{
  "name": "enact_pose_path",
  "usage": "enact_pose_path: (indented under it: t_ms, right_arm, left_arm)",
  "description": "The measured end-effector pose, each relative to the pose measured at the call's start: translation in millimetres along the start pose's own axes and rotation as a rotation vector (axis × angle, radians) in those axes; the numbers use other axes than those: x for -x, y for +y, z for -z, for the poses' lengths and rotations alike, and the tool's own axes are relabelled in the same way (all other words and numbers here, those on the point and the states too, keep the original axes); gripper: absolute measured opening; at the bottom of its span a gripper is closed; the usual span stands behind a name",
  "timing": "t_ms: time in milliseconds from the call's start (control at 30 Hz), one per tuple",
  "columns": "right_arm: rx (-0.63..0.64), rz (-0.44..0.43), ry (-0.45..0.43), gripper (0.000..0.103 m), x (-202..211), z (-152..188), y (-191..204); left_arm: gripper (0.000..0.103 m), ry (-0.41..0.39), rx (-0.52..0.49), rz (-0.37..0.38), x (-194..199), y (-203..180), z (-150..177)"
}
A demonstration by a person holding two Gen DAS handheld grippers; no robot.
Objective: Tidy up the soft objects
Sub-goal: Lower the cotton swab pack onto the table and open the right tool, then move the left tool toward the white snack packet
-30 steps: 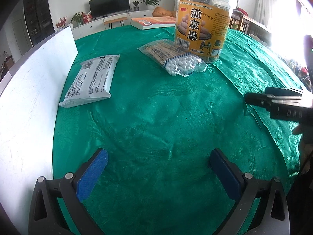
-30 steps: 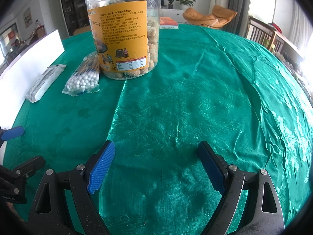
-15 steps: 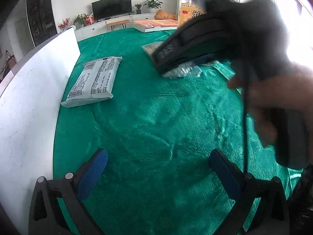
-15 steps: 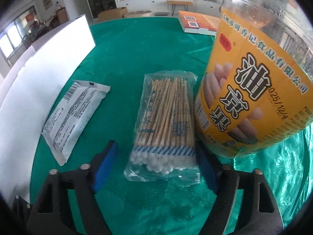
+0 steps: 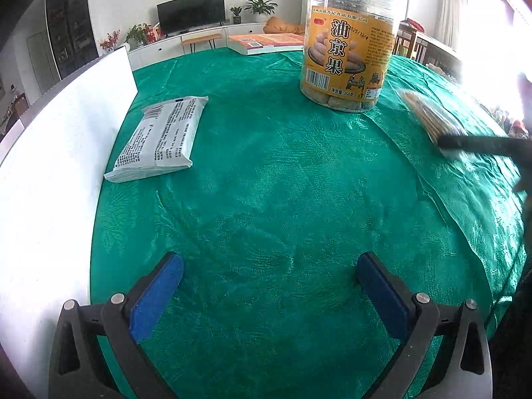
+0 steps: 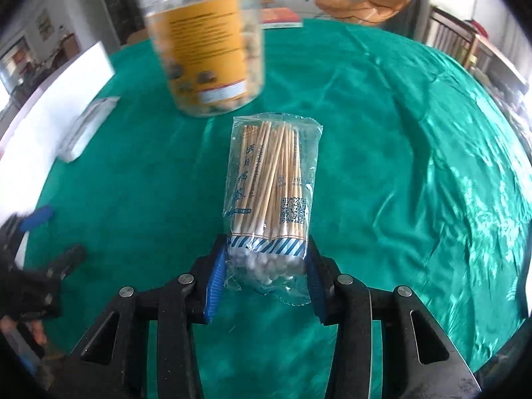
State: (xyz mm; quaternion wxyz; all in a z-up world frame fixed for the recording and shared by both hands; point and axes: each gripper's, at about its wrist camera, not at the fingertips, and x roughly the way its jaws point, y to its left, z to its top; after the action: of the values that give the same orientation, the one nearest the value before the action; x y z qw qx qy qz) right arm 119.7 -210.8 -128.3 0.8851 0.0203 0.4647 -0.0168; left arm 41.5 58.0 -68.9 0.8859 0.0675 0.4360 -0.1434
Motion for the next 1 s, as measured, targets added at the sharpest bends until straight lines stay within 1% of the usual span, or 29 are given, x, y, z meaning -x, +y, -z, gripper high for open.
enact_pose_path:
  t_ms: [33, 67, 100, 133, 200, 233, 267, 300, 333, 400, 467, 533, 600, 667, 767, 1000]
  right_arm:
    - [-0.013, 0.037, -0.034, 0.046, -10.5, -15.9, -8.7]
    - [-0.012, 0.041, -0.063, 0.046, -22.0, -30.2, -14.1]
    - [-0.022, 0.016, -0.079, 0.051, -33.2, -42.9, -21.3]
    - [-0.047, -0.008, -0.093, 0.053, -40.8, -52.2, -28.1]
    - [-0.113, -0.023, -0.089, 0.065, -39.6, -56.7, -36.3]
    - [-0.141, -0.031, -0.103, 0.065, -28.5, -50.0, -39.3]
    - [-0.143, -0.035, -0.126, 0.069, -16.9, -40.8, -38.9]
    - [-0.13, -0.028, -0.145, 0.074, -4.9, -31.1, -36.2]
    - [-0.107, -0.016, -0.157, 0.074, 4.6, -18.7, -32.1]
    - [-0.069, 0.0, -0.133, 0.074, 10.6, 3.2, -20.0]
    - [-0.067, 0.0, -0.073, 0.074, 7.7, 13.0, -14.0]
    - [-0.056, -0.007, -0.062, 0.074, 3.5, 13.4, -11.5]
    - [-0.043, 0.016, -0.04, 0.075, -2.9, 14.3, -10.5]
    - [-0.017, 0.038, -0.044, 0.076, -3.5, 15.1, -6.9]
    - [-0.011, 0.029, -0.053, 0.081, -1.5, 20.2, -6.0]
    - [-0.004, 0.025, -0.066, 0.086, -0.7, 21.9, -4.2]
  left_arm:
    - [0.103, 0.0, 0.0, 0.0, -0.1, 0.0, -0.4]
    - [0.103, 0.0, 0.0, 0.0, 0.0, 0.0, 0.1]
    - [0.103, 0.0, 0.0, 0.0, 0.0, 0.0, 0.1]
    - [0.103, 0.0, 0.0, 0.0, 0.0, 0.1, 0.1]
    - [0.103, 0.0, 0.0, 0.0, 0.0, 0.1, 0.1]
    - [0.103, 0.0, 0.0, 0.0, 0.0, 0.1, 0.2]
    - [0.103, 0.0, 0.0, 0.0, 0.0, 0.1, 0.2]
    - [0.103, 0.0, 0.0, 0.0, 0.0, 0.2, 0.2]
    - [0.103, 0.0, 0.0, 0.0, -0.1, 0.1, 0.2]
    - [0.103, 0.0, -0.001, 0.0, -0.1, 0.1, 0.3]
    - [0.103, 0.0, 0.0, 0.0, -0.1, 0.1, 0.4]
    - [0.103, 0.0, 0.0, 0.0, -0.1, 0.0, 0.4]
    - [0.103, -0.001, 0.0, -0.002, 0.0, 0.6, 0.2]
    - [0.103, -0.002, 0.001, -0.003, 0.1, 0.5, -0.1]
    - [0.103, -0.002, 0.002, -0.003, 0.3, 0.7, -0.3]
    - [0.103, -0.003, 0.002, -0.003, 0.2, 0.8, -0.2]
